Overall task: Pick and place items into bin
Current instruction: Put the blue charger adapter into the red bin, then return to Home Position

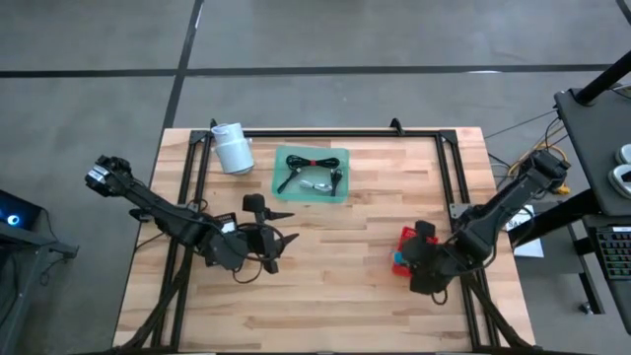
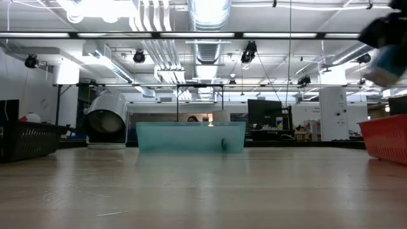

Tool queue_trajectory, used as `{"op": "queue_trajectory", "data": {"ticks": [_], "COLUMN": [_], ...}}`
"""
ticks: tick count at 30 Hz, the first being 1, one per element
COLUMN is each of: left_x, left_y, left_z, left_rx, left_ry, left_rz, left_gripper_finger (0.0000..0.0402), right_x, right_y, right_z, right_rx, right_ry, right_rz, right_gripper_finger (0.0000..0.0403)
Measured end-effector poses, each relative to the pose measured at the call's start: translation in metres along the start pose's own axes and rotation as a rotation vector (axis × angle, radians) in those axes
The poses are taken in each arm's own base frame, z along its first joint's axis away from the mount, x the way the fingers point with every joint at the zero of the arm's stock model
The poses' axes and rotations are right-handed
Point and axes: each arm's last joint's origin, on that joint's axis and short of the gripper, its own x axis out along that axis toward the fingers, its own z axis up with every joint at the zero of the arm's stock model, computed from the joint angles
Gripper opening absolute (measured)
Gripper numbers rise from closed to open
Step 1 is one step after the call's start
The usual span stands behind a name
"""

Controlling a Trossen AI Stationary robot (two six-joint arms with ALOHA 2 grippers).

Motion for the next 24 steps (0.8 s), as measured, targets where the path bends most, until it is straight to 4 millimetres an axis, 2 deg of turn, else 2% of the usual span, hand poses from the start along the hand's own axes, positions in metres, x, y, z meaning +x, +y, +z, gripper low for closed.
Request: {"op": "queue_trajectory", "data": {"ticks": [5, 11, 18, 24], "left_x": [0.001, 0.002, 0.004, 0.006], "left_y": [0.0, 0.0, 0.0, 0.001], "left_z": [-0.003, -0.004, -0.006, -0.007], "left_rx": [0.006, 0.005, 0.003, -0.006], "left_ry": [0.008, 0.011, 0.015, 0.018], "left_rz": [0.002, 0.006, 0.011, 0.017], "left_gripper_finger": [0.0226, 0.0226, 0.0226, 0.0226], "right_x": [0.002, 0.008, 0.011, 0.011], "right_y": [-0.003, 0.003, 0.003, 0.003], "right_z": [-0.015, -0.018, -0.02, -0.019], "right_rx": [0.134, 0.146, 0.144, 0.136], "right_ry": [0.179, 0.265, 0.279, 0.253], "right_rz": [-0.03, -0.001, -0.02, -0.034], "right_gripper_finger": [0.0138, 0.0141, 0.0192, 0.0199]}}
